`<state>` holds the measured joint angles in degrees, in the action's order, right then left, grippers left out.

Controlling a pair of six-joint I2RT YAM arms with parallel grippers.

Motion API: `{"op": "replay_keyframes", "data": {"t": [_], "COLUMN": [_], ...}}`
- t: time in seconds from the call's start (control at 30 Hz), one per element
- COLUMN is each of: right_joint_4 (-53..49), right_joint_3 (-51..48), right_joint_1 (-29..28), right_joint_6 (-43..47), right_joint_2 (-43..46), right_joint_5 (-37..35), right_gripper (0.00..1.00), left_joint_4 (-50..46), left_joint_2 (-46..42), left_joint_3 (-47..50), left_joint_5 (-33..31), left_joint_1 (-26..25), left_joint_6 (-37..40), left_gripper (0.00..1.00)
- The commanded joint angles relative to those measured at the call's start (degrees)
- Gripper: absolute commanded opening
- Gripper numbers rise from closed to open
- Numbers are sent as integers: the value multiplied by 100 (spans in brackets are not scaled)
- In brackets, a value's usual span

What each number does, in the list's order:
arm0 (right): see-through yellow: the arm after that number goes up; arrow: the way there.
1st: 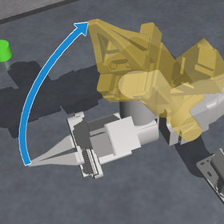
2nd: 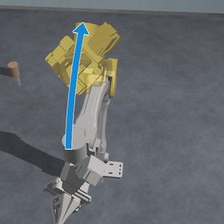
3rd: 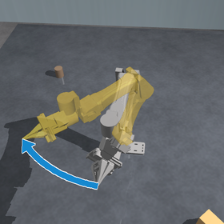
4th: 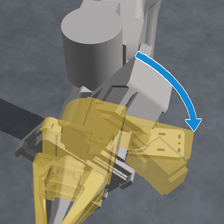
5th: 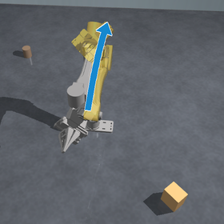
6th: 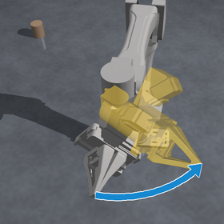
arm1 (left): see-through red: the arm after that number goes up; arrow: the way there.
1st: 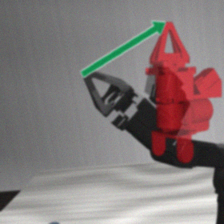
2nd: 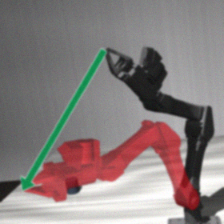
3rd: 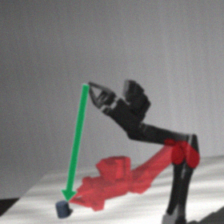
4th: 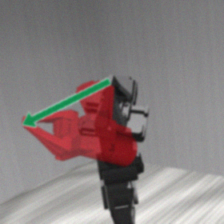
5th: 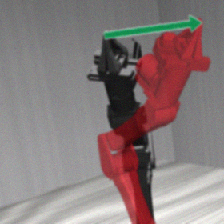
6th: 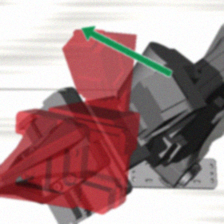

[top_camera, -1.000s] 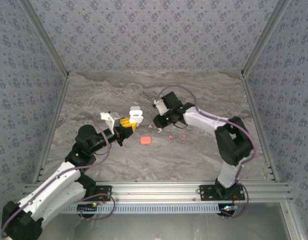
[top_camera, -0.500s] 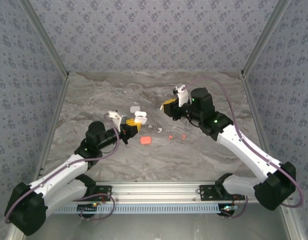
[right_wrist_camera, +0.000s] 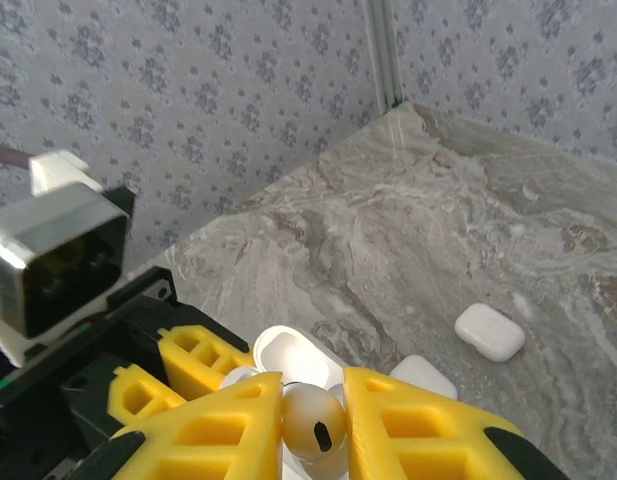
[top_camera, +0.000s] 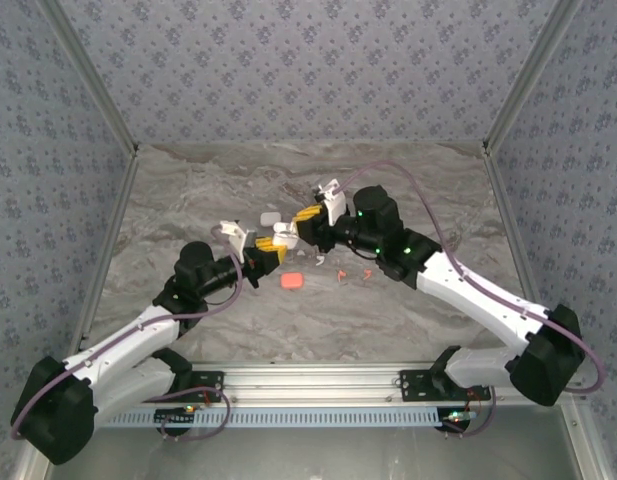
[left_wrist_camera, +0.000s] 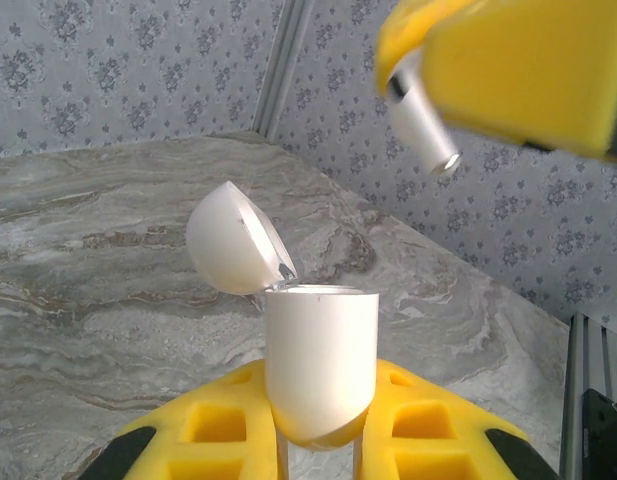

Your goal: Insert wireless bluetooth earbuds into charging case

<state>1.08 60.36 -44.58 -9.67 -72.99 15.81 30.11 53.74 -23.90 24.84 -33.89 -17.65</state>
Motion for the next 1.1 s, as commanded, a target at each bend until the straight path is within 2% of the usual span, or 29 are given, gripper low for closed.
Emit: {"op": "replay_keyframes", "data": {"t": [0.0,0.43,0.87,1.07], "right_joint_4": [278,259,67,74], "right_joint_3": [236,418,376,389], "right_joint_1": [-94,-234,-249,-249], "right_joint_6": [-30,-45,44,1], "right_joint_2": [-155,-513,-505,-554], "right_joint_5": [28,186,-108,269], "right_gripper": [23,23,23,23], "left_joint_4": [287,242,172,180], "left_joint_2": [-33,-110,-197,-201], "left_joint_3": [-255,-225,-203,-206], "left_joint_5": [125,107,74,74], "left_joint_1": [-63,-72,-71,-70], "left_joint_6": [-37,-2,30,32], "left_gripper": [0,0,0,0]}}
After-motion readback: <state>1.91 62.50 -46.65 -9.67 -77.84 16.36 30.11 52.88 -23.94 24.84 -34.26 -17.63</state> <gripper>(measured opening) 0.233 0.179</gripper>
